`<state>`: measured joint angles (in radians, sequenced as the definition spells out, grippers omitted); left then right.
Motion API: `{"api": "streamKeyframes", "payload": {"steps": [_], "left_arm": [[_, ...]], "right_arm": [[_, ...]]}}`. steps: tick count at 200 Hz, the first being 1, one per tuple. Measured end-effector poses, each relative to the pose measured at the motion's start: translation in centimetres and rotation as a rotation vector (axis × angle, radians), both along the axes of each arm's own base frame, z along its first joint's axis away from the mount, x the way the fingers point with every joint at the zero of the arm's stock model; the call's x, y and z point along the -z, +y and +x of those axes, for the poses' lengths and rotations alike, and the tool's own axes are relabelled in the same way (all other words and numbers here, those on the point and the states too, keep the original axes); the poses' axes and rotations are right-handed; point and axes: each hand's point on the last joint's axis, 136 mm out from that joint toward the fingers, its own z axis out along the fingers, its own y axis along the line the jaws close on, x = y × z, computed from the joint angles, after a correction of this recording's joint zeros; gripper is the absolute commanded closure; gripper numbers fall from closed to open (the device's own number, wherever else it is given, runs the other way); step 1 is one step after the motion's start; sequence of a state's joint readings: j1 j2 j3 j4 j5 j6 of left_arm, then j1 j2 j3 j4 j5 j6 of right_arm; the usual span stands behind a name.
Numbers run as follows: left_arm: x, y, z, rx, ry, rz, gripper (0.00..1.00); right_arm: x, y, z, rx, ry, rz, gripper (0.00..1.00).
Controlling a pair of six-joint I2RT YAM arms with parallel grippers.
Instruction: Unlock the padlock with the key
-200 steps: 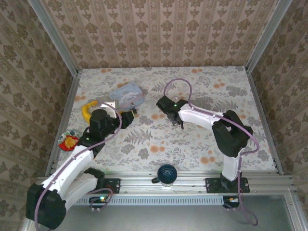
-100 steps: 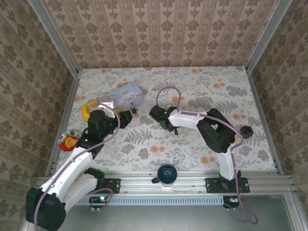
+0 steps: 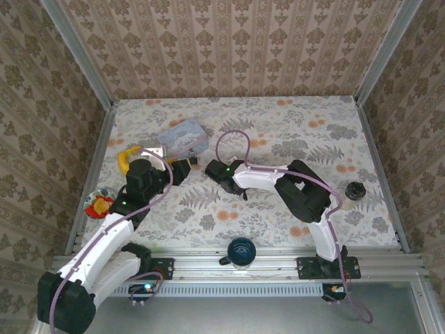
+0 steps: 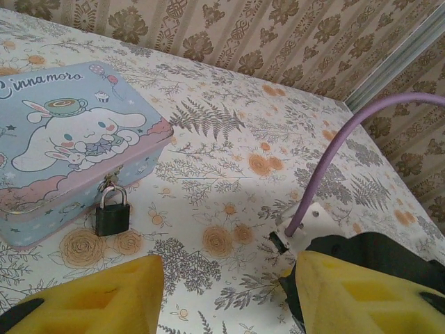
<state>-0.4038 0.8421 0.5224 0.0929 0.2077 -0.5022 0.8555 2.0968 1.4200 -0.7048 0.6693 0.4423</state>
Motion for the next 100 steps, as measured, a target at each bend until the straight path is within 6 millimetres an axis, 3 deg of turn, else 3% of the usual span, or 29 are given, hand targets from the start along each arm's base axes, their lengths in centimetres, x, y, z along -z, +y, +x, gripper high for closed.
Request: {"api": "streamKeyframes", "payload": {"steps": [59, 100], "left_arm": [[0.1, 0.0, 0.0, 0.000, 0.003, 0.001, 0.47], [0.6, -0.1, 0.1, 0.005, 0.015, 0.005, 0.39]], "right_arm": [[-0.5, 2.2, -1.4, -0.037, 0.046, 0.062, 0.54], [-4.4, 1.9, -2.2, -0.028, 0.060, 0.223, 0.53]]}}
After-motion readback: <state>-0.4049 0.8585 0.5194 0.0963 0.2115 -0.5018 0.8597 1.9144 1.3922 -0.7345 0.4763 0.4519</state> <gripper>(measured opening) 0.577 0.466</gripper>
